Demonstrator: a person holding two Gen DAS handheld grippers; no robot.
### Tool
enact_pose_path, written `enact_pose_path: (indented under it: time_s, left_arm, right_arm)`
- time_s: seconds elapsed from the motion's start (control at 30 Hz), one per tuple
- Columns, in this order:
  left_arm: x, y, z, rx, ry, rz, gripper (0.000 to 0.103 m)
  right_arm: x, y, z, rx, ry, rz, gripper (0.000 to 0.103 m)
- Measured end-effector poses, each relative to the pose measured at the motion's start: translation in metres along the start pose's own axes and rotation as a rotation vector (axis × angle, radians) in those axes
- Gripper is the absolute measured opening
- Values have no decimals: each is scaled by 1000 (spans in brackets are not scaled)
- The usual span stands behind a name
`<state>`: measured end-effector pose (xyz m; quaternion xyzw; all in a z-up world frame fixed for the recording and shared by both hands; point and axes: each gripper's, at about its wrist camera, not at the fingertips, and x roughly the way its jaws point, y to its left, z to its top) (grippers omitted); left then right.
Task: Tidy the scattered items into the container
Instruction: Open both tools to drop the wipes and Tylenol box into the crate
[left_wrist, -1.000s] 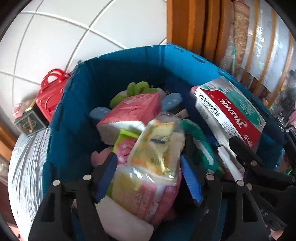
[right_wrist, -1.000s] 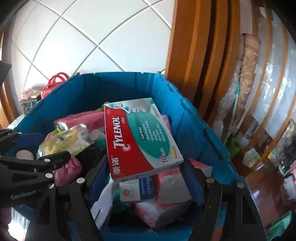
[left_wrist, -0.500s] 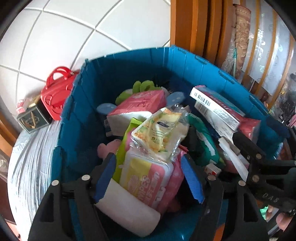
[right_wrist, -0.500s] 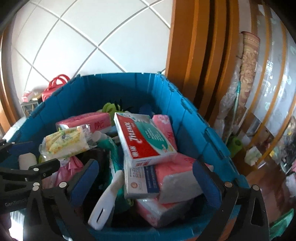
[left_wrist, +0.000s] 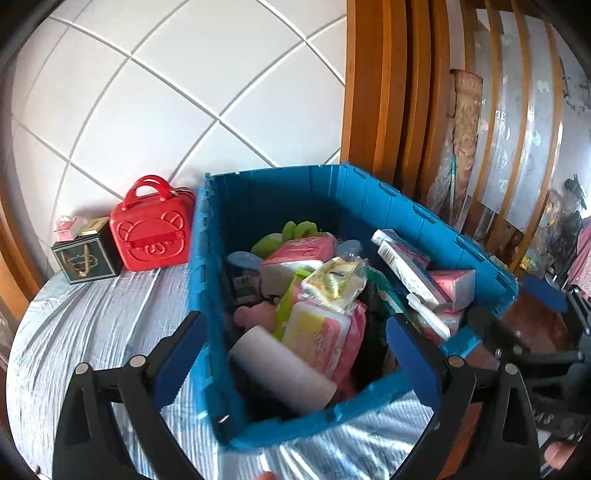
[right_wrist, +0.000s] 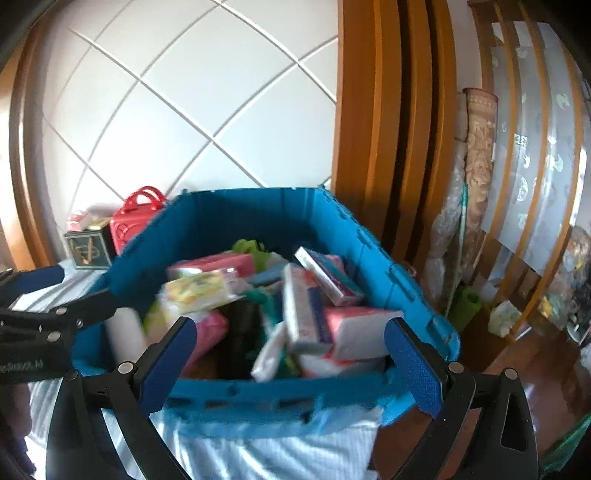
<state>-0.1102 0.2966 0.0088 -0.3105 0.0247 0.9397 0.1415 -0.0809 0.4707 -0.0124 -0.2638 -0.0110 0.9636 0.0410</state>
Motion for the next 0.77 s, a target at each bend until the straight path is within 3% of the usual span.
enact_pose_path:
  time_s: [0.33,0.5,0.77]
  left_arm:
    - [-67,36,-39,0,24,-82,99]
    - [-87,42,-47,33,20,6,99]
    - [-100,45,-57,59,17,-65,99]
  right_arm:
    - [-59,49,-20,31,6,-75,103]
    - [-75,59,-26,46,5,-108,103]
    - [-92,62,-24,64,-13,-148,103]
